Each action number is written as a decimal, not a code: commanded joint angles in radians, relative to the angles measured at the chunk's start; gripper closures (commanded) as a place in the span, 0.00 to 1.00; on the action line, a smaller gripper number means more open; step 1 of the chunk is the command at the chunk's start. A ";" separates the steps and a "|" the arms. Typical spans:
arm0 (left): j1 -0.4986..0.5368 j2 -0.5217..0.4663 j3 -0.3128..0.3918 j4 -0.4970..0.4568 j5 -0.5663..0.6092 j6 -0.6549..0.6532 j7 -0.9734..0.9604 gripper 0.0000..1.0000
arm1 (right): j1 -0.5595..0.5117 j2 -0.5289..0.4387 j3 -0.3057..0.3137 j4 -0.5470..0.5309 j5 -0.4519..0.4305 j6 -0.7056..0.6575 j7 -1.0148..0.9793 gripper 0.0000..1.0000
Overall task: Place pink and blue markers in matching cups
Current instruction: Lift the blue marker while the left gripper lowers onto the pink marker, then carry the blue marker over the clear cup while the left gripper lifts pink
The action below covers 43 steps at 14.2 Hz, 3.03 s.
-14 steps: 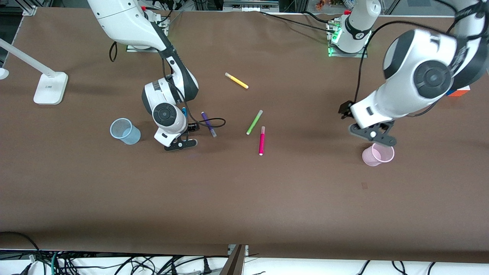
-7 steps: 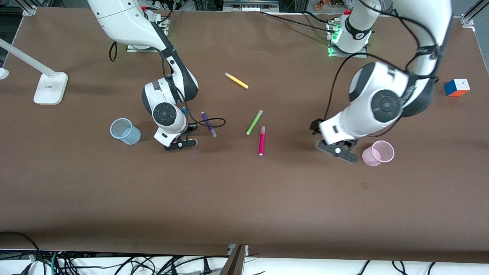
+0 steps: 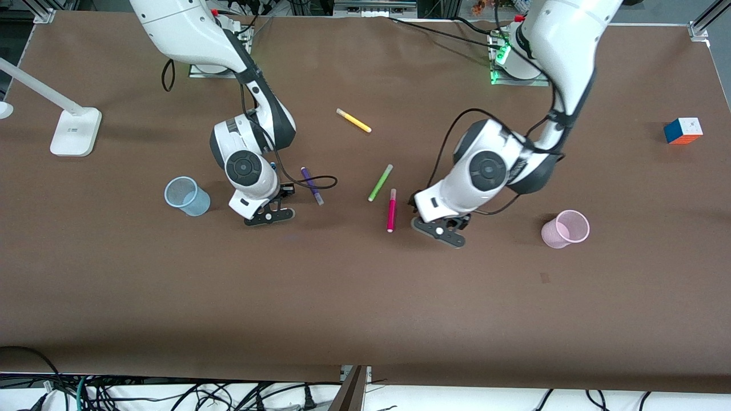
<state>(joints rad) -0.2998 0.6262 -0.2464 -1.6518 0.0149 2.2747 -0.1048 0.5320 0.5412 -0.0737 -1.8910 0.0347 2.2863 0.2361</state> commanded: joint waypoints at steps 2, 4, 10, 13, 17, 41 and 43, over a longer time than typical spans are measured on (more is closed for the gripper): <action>-0.088 0.039 0.010 0.015 0.134 0.025 -0.229 0.00 | -0.007 -0.115 -0.018 -0.007 0.010 -0.008 -0.021 1.00; -0.114 0.065 0.007 0.014 0.158 0.031 -0.276 0.00 | -0.009 -0.150 -0.026 0.003 0.011 -0.028 -0.058 1.00; -0.156 0.101 0.006 -0.002 0.158 0.057 -0.277 0.00 | -0.010 -0.181 -0.096 0.185 0.022 -0.299 -0.308 1.00; -0.163 0.101 0.006 -0.023 0.160 0.057 -0.277 0.00 | -0.010 -0.182 -0.181 0.222 0.132 -0.361 -0.547 1.00; -0.190 0.121 0.006 -0.023 0.158 0.057 -0.276 0.35 | -0.010 -0.185 -0.328 0.222 0.341 -0.434 -0.964 1.00; 0.134 -0.141 0.032 0.132 0.417 -0.769 0.319 0.91 | -0.236 -0.158 -0.465 0.043 0.794 -0.732 -2.304 1.00; 0.160 -0.137 0.032 0.132 0.508 -0.840 0.379 0.88 | -0.250 -0.156 -0.465 0.032 0.794 -0.743 -2.353 1.00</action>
<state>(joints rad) -0.1492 0.4852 -0.2070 -1.5328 0.4444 1.5046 0.2074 0.2998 0.4013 -0.5403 -1.8270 0.7941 1.5622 -2.0593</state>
